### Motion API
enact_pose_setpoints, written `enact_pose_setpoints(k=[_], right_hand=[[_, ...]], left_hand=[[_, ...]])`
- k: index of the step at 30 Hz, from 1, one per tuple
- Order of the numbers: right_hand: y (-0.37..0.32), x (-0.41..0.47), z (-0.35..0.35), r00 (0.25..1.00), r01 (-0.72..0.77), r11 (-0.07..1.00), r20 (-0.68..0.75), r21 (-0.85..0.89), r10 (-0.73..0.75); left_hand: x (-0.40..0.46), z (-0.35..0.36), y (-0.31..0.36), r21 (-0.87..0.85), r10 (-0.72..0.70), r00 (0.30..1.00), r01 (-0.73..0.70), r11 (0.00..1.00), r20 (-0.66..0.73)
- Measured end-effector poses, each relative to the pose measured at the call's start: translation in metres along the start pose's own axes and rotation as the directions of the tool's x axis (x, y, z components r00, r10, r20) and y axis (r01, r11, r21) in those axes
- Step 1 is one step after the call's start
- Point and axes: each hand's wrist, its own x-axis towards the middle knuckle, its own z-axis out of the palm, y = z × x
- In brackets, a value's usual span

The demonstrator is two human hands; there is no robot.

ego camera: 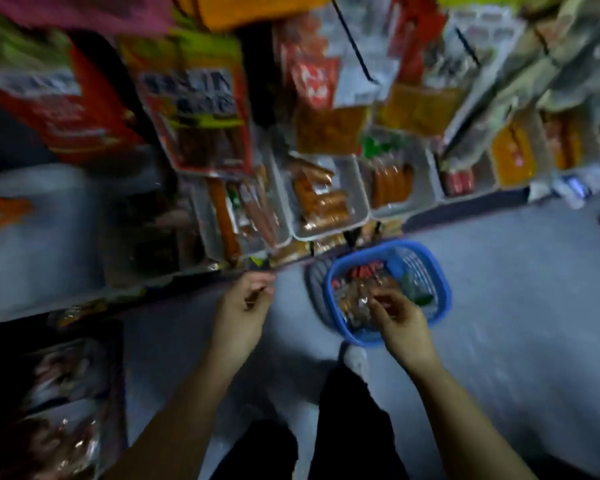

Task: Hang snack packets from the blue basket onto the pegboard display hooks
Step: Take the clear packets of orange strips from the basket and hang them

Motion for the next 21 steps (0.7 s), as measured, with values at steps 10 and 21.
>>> enact_pose_setpoints(k=[10,21], right_hand=[[0.246,0.095,-0.057,0.887,-0.450,0.887,0.064,-0.107,0.458],[0.489,0.296,-0.047,0.979,-0.195,0.781,-0.074,-0.594,0.189]], left_hand=[[0.063,0.263,-0.148,0.051,-0.226,0.934,0.220,0.974,0.278],[0.190,0.493,-0.351,0.191,-0.302,0.858,0.242,0.951,0.416]])
